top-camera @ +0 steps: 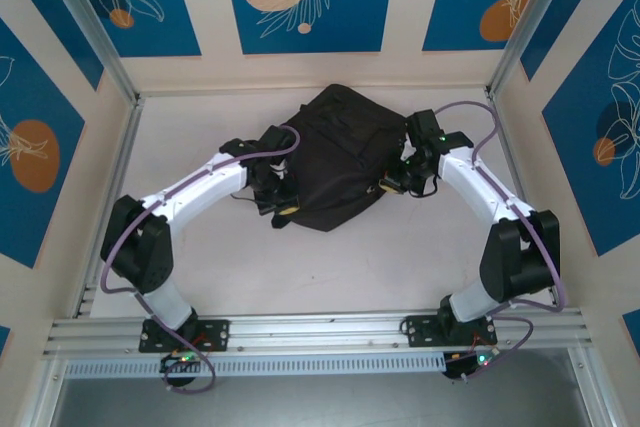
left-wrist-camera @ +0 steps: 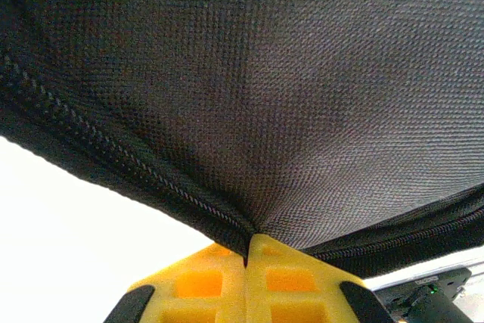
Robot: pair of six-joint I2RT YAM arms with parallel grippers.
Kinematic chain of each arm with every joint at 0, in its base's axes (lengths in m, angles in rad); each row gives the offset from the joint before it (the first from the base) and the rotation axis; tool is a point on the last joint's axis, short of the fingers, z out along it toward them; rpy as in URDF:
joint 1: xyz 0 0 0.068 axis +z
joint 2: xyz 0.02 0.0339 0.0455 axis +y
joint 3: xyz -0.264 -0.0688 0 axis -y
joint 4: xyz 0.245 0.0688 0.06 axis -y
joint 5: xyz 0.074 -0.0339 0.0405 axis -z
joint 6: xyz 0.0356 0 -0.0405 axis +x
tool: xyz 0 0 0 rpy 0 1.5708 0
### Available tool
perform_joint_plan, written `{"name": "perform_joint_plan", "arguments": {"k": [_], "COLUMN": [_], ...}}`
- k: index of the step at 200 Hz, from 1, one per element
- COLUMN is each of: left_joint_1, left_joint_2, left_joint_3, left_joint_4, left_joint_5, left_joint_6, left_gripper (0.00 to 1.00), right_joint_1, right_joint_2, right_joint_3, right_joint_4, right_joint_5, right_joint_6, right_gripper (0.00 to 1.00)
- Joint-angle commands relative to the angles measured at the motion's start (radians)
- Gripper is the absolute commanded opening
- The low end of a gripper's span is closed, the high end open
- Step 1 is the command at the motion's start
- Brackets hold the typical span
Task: Pack the student bag
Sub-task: Zip the student bag at the center of the table.
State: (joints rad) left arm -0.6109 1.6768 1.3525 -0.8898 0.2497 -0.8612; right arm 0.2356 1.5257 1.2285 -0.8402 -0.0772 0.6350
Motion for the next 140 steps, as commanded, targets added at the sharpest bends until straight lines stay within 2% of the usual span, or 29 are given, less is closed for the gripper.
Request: {"name": "perform_joint_plan", "arguments": {"k": [1,80,108,136,140], "left_joint_1": [0.006,0.005,-0.009,-0.041,-0.047], "left_joint_2": [-0.031,-0.038,-0.033,-0.019,-0.017], "left_joint_3": [-0.028,-0.049,-0.035,-0.021,-0.020], "left_joint_4": [-0.100,-0.073,-0.057,-0.040,-0.040], "left_joint_5": [-0.016,0.026,0.077,0.196,0.208], "left_joint_6": [0.019,0.035,0.084,0.160,0.170], "left_gripper": [0.00,0.00,0.00,0.00,0.00], "right_joint_1": [-0.019,-0.055,-0.033,0.002,0.005], "right_joint_2": [0.011,0.066,0.073,0.040,0.032], "right_joint_3": [0.049,0.135,0.157,0.135,0.129], "right_joint_4": [-0.018,-0.033,-0.041,-0.040,-0.039], "right_joint_5": [0.043,0.074,0.111,0.173,0.178], "right_joint_6": [0.007,0.015,0.004,-0.014,-0.012], "right_gripper": [0.00,0.00,0.00,0.00,0.04]}}
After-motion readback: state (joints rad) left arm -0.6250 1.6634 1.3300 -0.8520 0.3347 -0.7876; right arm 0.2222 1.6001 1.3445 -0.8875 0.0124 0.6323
